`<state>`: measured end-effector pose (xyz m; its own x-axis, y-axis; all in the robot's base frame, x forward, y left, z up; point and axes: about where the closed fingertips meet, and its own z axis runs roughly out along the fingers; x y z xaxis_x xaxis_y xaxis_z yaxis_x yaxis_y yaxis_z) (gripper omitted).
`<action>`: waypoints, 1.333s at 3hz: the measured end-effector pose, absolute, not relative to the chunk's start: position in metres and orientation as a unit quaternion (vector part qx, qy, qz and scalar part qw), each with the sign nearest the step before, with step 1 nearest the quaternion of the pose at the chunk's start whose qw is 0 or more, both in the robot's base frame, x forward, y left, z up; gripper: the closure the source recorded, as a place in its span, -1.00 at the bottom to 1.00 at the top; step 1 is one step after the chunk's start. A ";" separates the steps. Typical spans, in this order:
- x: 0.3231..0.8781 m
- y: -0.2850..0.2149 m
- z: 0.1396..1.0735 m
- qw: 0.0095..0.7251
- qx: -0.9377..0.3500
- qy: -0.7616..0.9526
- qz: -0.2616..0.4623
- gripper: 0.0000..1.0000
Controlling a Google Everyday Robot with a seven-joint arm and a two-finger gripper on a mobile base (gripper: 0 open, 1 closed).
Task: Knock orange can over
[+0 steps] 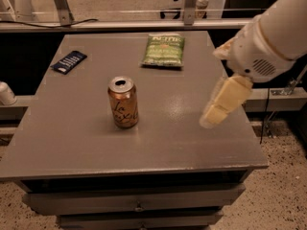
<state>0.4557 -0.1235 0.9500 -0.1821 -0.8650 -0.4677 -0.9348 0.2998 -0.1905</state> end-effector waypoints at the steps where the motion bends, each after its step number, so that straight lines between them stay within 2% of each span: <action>1: 0.467 -0.062 0.938 0.299 -0.566 0.753 0.150 -1.00; 4: 0.470 0.071 0.901 0.422 -0.484 0.685 0.343 -1.00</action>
Offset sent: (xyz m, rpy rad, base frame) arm 0.0146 0.1753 -0.0393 0.6729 0.0939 0.0267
